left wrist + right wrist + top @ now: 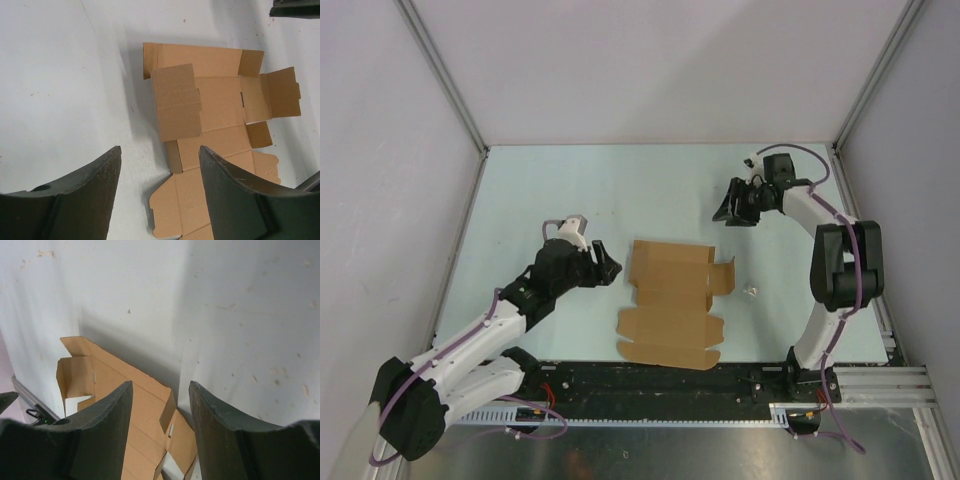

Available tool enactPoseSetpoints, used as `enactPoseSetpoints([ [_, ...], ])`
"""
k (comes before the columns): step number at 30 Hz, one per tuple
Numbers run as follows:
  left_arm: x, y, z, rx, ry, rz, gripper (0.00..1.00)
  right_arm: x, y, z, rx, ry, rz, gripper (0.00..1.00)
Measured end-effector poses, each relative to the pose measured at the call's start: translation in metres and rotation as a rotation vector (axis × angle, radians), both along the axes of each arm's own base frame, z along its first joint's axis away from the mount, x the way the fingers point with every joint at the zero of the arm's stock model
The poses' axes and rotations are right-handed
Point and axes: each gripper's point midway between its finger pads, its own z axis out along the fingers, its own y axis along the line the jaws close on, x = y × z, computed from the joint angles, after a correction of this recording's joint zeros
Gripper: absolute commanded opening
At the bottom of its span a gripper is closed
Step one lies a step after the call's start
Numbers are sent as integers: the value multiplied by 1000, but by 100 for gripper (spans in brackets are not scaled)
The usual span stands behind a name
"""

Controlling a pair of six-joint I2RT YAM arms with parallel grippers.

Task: Fold the paper box

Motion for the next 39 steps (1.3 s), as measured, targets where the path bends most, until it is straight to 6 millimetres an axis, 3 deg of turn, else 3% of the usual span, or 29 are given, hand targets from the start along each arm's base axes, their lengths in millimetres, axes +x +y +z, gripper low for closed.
enactPoseSetpoints([
  [6,0,0,0,-1,0,0,68,7,18,-17,67,15,153,54],
  [20,-1,0,-2,-1,5,-5,68,-29,51,-67,29,139,342,53],
  [31,-3,0,-5,3,10,-6,69,-37,57,-75,54,161,389,33],
  [39,-3,1,-6,3,12,-5,68,-52,75,-70,93,163,471,32],
])
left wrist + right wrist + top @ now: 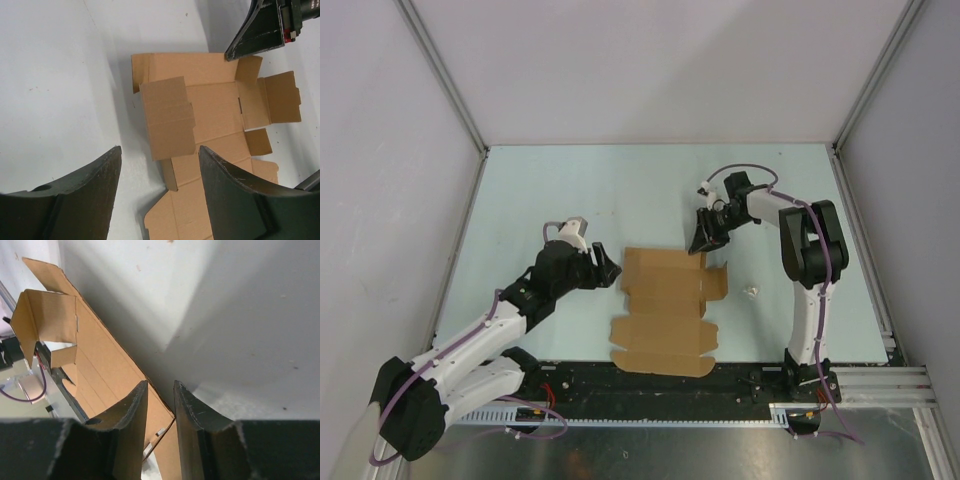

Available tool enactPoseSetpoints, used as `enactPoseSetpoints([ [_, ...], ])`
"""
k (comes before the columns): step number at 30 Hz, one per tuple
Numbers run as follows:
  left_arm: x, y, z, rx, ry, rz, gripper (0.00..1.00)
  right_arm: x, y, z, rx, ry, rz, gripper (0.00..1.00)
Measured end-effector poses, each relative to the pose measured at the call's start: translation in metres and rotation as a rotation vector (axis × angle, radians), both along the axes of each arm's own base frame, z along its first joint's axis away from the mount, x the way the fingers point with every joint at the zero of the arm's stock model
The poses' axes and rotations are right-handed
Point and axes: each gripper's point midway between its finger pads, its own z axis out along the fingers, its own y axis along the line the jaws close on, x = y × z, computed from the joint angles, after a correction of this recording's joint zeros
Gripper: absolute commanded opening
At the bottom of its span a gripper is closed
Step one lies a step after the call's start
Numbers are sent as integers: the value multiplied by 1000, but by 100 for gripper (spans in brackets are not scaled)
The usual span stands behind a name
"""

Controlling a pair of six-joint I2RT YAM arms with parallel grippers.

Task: Fold the paper box

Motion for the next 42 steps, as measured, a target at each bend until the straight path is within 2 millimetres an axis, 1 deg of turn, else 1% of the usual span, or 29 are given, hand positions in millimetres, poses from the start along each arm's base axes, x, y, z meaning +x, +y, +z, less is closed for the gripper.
enactPoseSetpoints([
  [2,0,0,0,0,0,0,68,-5,4,0,4,1,24,32],
  [3,0,0,0,-1,-1,0,68,-7,6,1,7,2,34,34],
  [4,0,0,1,-2,-3,0,68,-8,7,1,9,1,41,40],
  [6,0,0,3,-5,-9,0,69,-12,10,1,13,4,55,48],
  [7,0,0,4,-8,-12,0,68,-13,12,2,15,5,61,50],
  [10,-2,1,3,-9,-14,0,69,-15,12,1,15,2,74,50],
  [14,-3,3,1,-7,-10,3,68,-17,11,0,6,6,78,44],
  [15,-3,3,1,-7,-11,4,68,-17,12,0,6,6,81,39],
  [20,-3,3,2,-11,-14,4,69,-21,13,0,4,7,97,29],
  [22,-3,3,3,-12,-15,3,69,-23,14,0,5,8,106,21],
  [23,-3,3,3,-12,-15,4,68,-24,15,0,7,8,111,15],
  [27,-3,4,3,-13,-17,5,69,-27,18,2,20,11,127,7],
  [30,-3,4,5,-17,-24,5,69,-30,19,2,12,9,136,5],
  [33,-3,5,8,-24,-35,8,69,-29,19,8,-24,-26,140,3],
  [35,-4,7,9,-27,-41,11,69,-29,19,18,-53,-72,143,3],
  [39,-3,8,10,-29,-44,16,69,-29,20,44,-94,-188,140,2],
  [42,-2,9,10,-29,-44,21,69,-34,21,58,-124,-268,141,2],
])
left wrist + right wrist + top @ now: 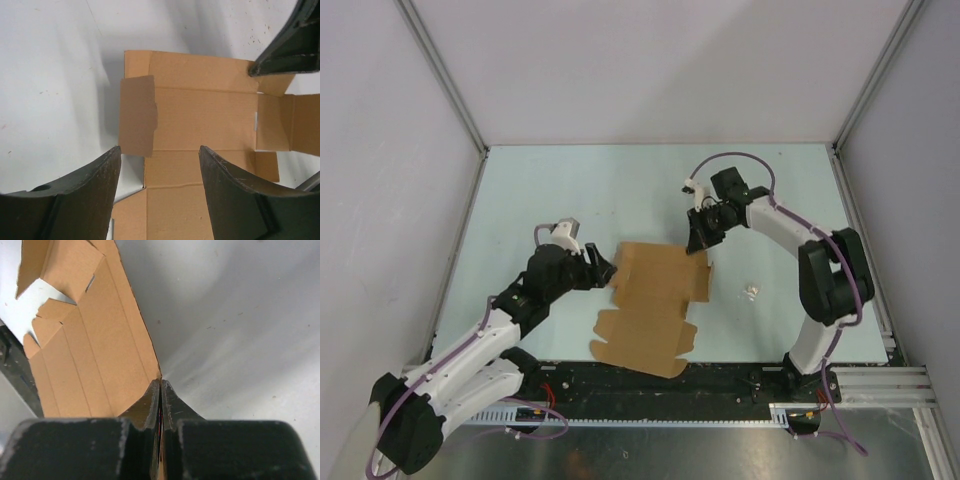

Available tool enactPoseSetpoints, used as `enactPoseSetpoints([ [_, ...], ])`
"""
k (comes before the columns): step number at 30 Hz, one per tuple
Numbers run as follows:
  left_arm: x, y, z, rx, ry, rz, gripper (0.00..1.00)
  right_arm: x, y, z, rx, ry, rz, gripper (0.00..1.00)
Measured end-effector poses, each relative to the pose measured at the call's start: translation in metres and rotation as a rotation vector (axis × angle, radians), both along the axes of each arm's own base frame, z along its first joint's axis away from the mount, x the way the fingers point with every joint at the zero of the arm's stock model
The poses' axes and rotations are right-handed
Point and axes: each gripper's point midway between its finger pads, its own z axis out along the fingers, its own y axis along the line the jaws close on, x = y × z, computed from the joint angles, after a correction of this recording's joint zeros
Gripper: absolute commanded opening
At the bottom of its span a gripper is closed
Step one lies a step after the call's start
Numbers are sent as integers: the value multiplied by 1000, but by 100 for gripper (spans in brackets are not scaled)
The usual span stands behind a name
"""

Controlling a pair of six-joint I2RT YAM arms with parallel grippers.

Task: Fold the paper box

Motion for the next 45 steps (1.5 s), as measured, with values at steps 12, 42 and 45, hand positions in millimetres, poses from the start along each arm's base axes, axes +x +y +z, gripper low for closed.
enactPoseSetpoints([
  [12,0,6,2,-1,1,16,69,-22,-6,-8,-124,-155,-35,48],
  [42,3,8,29,-22,-20,2,71,40,47,-53,68,-8,225,62],
  [45,4,9,29,-21,-21,3,71,34,49,-53,89,7,243,61],
])
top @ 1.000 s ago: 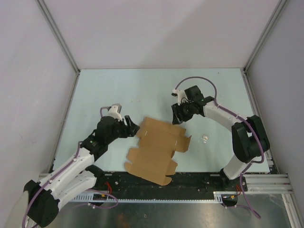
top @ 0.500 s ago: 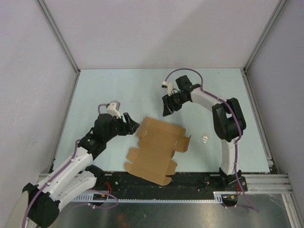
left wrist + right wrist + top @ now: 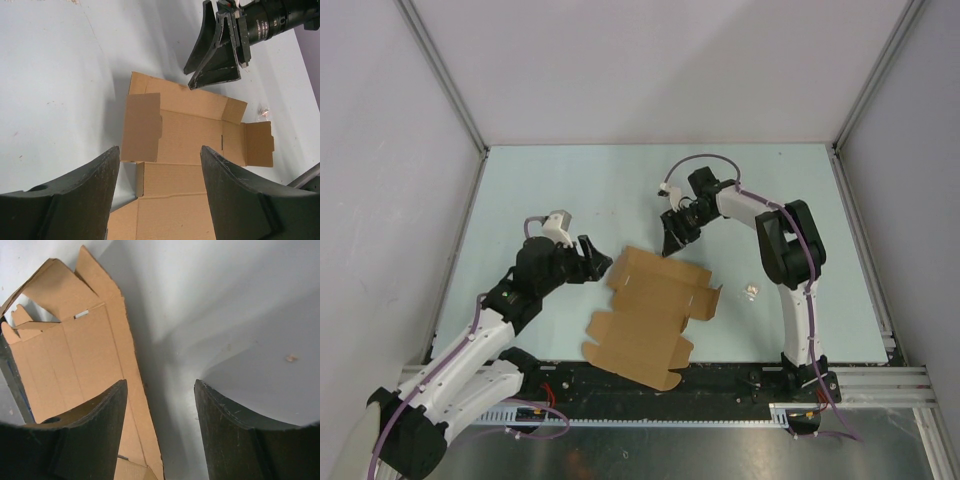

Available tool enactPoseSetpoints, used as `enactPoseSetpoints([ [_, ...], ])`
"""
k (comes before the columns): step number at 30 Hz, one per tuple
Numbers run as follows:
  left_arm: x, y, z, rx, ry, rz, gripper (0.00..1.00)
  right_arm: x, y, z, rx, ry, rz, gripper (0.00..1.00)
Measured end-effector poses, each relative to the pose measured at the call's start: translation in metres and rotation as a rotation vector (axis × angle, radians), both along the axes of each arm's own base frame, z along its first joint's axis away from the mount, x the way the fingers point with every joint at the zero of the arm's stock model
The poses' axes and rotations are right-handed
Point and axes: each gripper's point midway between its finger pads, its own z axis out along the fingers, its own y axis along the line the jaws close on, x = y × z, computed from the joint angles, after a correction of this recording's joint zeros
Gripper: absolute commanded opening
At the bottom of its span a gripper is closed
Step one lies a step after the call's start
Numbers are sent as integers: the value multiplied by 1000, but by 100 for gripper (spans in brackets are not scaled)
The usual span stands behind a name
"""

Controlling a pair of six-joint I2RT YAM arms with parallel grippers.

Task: Fold the paper box

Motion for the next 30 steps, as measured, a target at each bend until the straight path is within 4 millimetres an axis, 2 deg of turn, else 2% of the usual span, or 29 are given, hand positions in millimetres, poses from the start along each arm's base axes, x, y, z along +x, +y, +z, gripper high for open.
enactPoseSetpoints([
  [5,0,1,0,1,2,3,71,-13,3,-2,33,28,34,58],
  [10,0,1,-1,1,3,2,71,-26,6,-5,40,52,56,46],
  [12,0,1,-1,2,4,3,71,-32,7,-6,46,70,63,45],
  [16,0,1,-1,2,6,2,71,-40,6,-8,51,94,69,30],
  [22,0,1,-1,-1,12,0,71,-54,2,-13,33,126,68,14],
  [27,13,1,12,-7,11,12,71,-66,1,-4,-2,102,69,0],
  [30,24,-1,29,-21,-10,19,71,-74,5,8,-24,47,79,0],
])
